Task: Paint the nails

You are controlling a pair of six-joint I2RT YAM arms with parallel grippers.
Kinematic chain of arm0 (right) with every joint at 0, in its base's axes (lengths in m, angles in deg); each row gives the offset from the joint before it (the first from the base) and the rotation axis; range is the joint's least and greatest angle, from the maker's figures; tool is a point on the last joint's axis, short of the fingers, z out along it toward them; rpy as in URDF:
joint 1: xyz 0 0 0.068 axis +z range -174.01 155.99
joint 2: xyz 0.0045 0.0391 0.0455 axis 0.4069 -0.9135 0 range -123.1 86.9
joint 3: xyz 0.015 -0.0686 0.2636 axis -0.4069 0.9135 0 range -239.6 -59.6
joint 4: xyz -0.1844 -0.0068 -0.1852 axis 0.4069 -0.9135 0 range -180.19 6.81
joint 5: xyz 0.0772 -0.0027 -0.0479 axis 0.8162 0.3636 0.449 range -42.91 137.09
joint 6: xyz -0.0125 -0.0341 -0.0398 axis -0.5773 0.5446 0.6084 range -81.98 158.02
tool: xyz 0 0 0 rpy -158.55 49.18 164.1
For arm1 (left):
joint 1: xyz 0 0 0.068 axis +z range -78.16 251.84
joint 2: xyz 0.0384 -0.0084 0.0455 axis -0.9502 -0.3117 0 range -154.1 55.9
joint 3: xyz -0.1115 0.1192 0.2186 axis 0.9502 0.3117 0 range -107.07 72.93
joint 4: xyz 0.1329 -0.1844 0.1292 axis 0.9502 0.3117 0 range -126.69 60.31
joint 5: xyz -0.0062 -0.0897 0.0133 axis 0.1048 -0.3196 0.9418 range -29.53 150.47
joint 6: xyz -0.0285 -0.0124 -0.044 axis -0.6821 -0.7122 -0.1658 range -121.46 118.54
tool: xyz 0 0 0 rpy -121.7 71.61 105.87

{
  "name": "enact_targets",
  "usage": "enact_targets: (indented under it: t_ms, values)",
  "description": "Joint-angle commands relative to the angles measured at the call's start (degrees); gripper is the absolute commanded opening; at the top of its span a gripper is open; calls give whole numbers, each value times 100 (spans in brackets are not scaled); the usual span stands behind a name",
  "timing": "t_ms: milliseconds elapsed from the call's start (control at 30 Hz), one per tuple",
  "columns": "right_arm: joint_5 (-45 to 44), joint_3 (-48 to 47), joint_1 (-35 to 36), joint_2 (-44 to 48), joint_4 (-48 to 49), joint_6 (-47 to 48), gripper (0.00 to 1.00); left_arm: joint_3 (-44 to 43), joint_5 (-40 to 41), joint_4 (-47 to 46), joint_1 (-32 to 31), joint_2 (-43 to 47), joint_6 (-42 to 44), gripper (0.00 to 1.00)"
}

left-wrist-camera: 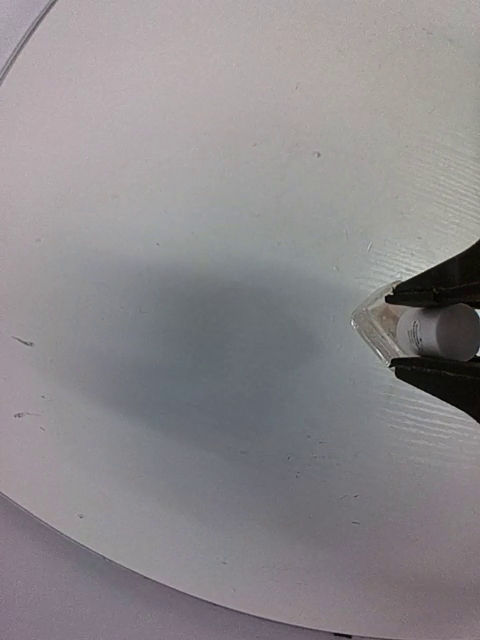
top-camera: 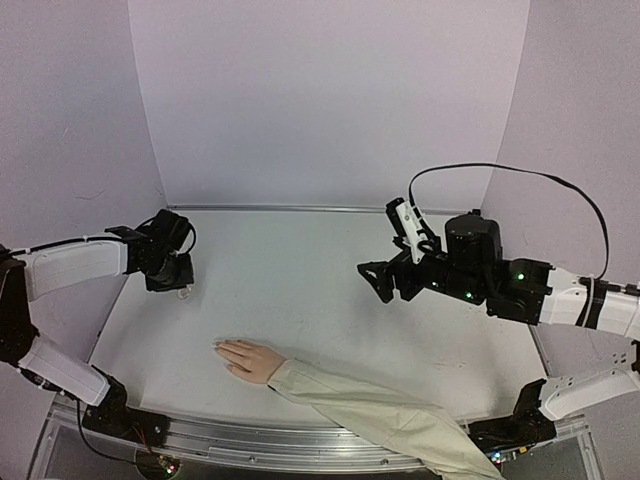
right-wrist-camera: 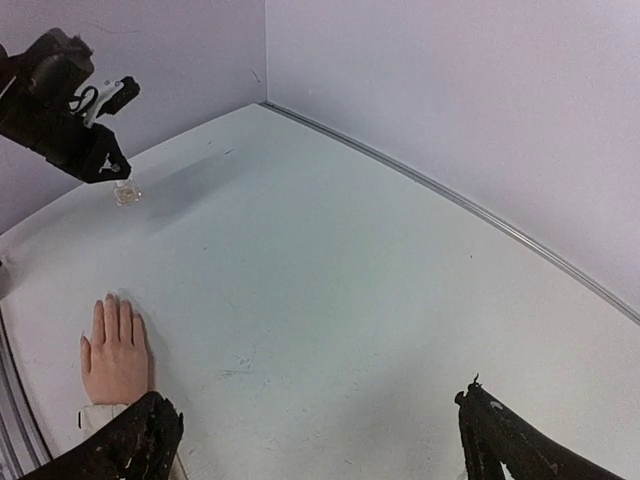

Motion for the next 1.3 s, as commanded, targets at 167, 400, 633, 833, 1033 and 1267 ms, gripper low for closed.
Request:
enact_targets:
  t_ms: [167,400,633,833,1033,1267]
  values:
    - [-512,196,-64,349,89,-188,98,176,47,-585,159,-727,-445,0]
    - [-633,329,-160,416,79,-239,98,323,250,-746,159,-975,-520,5]
    - [-646,430,-331,358,136,-382,98,472,346,-874,156,-1064,-577,15]
    - [-648,561,-852,300,132,-725,98,526,269,-884,159,-905,-489,40]
    - [-92,837,-1894,285,132,-1177,98,527,127,-883,158,-510,-297,67]
    - [1193,1393,-3701,411,158,-1648,98,1028,-38,-1791,183,735,219,87]
